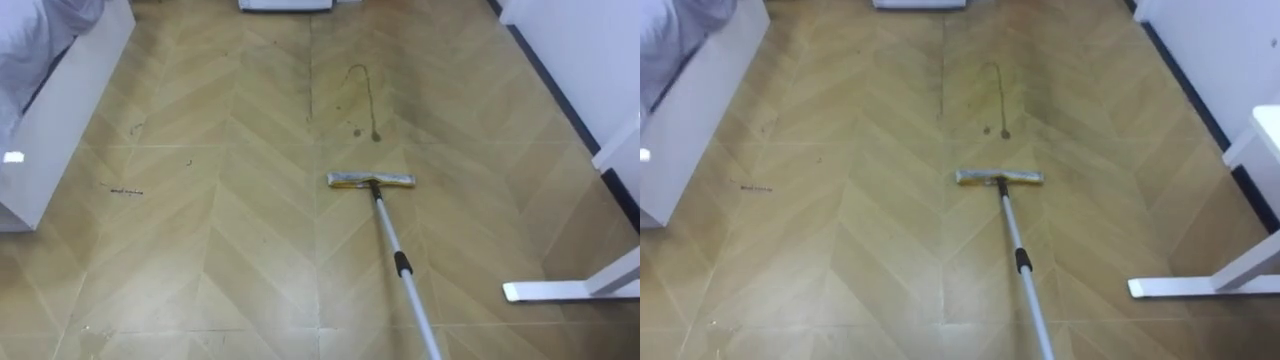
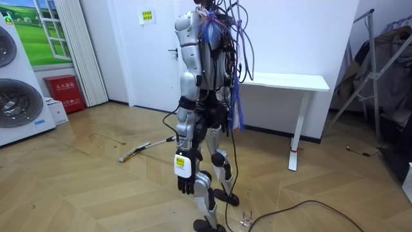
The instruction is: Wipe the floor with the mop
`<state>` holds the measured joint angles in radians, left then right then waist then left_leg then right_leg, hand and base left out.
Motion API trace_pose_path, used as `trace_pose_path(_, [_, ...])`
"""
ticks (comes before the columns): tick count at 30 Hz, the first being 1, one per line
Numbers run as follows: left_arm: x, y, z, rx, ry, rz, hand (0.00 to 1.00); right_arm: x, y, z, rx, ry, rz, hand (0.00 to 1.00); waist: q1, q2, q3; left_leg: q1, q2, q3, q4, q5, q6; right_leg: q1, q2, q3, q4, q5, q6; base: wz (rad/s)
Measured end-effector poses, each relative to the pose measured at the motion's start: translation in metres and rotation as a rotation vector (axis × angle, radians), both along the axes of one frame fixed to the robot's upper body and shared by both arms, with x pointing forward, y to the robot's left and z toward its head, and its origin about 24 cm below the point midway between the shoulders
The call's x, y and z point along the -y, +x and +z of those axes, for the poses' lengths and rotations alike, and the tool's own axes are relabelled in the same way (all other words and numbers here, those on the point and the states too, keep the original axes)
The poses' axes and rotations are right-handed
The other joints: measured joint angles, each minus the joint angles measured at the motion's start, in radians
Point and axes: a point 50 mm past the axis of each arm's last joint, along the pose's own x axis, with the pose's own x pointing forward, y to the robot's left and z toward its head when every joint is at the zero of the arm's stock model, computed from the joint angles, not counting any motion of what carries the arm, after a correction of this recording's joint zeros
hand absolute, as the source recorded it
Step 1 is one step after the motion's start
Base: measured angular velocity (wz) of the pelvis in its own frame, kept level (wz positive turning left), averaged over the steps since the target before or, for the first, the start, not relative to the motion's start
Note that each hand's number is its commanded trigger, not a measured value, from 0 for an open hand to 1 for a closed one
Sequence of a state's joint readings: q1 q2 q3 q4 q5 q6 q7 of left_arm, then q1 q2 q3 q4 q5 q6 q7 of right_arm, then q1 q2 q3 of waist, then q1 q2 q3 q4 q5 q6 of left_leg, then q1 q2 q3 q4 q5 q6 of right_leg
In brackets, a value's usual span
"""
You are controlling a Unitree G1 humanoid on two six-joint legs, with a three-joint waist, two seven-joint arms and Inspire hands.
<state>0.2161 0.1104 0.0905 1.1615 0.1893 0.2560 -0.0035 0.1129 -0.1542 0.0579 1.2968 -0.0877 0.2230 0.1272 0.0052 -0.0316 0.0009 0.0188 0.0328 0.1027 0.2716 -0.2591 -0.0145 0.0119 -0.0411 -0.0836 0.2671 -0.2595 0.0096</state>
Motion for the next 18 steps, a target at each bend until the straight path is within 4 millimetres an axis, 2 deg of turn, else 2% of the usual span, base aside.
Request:
trace_pose_path(3, [0.002,0.008,-0.001,0.003,-0.007,-0.044,0.0,0.001,0.008,0.0,0.011,-0.014,0.002,1.0,-0.001,0.008,-0.001,-0.07,0.001,0.0,0.054,0.0,0.0,-0.056,-0.004,-0.003,0.034,0.0,0.0,0.03])
trace_pose_path(6, [0.005,0.021,-0.002,0.024,-0.015,-0.067,0.0,0.002,0.022,0.001,0.045,-0.043,0.012,1.0,0.001,0.015,0.009,-0.148,0.005,-0.002,0.12,0.0,0.0,-0.137,-0.007,-0.003,0.102,-0.001,-0.002,-0.05])
trace_pose_path(8, [0.006,0.028,-0.002,0.046,-0.017,-0.074,0.0,0.002,0.028,0.001,0.06,-0.057,0.016,1.0,0.001,0.018,0.0102,-0.201,0.007,-0.007,0.16,-0.002,0.0,-0.191,-0.008,-0.003,0.14,-0.004,-0.007,-0.06])
trace_pose_path(10, [0.007,0.039,-0.002,0.07,-0.015,-0.087,0.0,0.003,0.034,0.002,0.077,-0.074,0.02,1.0,0.002,0.027,0.0134,-0.277,0.009,-0.022,0.215,-0.017,0.001,-0.263,-0.009,-0.003,0.189,-0.022,-0.017,0.0])
trace_pose_path(12, [0.008,0.044,-0.002,0.081,-0.005,-0.094,0.0,0.003,0.034,0.002,0.08,-0.087,0.014,1.0,0.0,0.033,0.0161,-0.322,0.01,-0.023,0.242,-0.031,0.0,-0.324,-0.01,0.0,0.238,-0.039,-0.017,0.05])
trace_pose_path(18, [0.005,0.043,-0.001,0.08,0.034,-0.095,0.0,0.005,0.027,0.001,0.061,-0.117,-0.025,1.0,0.005,0.038,0.009,-0.501,0.006,-0.034,0.369,-0.07,0.008,-0.516,-0.03,-0.002,0.408,-0.08,-0.021,0.06])
